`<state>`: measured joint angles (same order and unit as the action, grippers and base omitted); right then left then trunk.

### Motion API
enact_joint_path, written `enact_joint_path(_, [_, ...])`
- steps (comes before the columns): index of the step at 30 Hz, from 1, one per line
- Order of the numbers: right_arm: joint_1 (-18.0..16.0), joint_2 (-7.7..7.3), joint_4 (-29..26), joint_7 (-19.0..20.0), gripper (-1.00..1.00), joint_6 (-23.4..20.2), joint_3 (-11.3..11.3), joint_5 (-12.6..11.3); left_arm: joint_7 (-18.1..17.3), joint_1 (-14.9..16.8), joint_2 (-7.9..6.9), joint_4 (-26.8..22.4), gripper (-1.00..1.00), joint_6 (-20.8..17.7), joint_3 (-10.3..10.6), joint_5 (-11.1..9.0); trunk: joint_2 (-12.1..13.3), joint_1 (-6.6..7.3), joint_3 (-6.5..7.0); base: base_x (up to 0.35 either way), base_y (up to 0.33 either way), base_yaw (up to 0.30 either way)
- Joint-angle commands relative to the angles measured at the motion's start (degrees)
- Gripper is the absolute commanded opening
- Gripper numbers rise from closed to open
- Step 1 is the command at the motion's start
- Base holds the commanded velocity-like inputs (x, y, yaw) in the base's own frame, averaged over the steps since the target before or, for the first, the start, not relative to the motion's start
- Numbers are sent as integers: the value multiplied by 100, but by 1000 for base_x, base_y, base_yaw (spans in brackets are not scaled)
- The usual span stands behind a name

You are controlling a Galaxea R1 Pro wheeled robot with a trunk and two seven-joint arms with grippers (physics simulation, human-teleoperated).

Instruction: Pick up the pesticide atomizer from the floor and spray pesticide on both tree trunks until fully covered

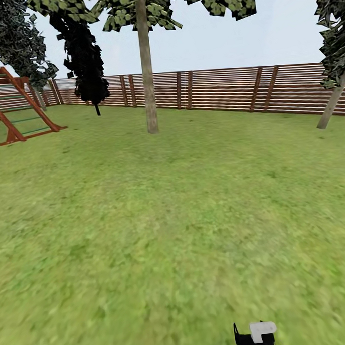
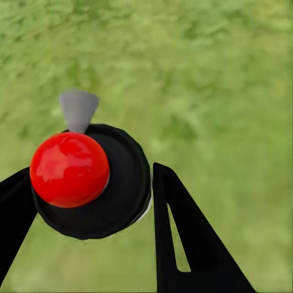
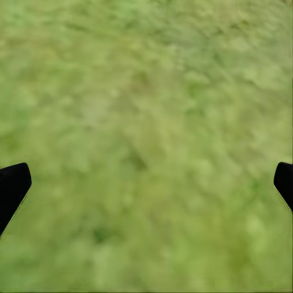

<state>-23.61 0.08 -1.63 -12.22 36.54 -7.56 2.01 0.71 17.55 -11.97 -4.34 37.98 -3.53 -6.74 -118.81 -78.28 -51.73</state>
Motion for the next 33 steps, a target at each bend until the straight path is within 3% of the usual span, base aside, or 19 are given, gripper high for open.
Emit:
enact_joint_path(1, [-4, 1, 5, -60, 100, 2, -44, 22, -6, 3, 1, 3, -100, 16, -34, 6, -2, -3, -5, 340, 0, 0])
enact_joint_path(33, [-4, 1, 5, -60, 100, 2, -44, 22, -7, 3, 1, 3, -100, 16, -34, 6, -2, -3, -5, 340, 0, 0])
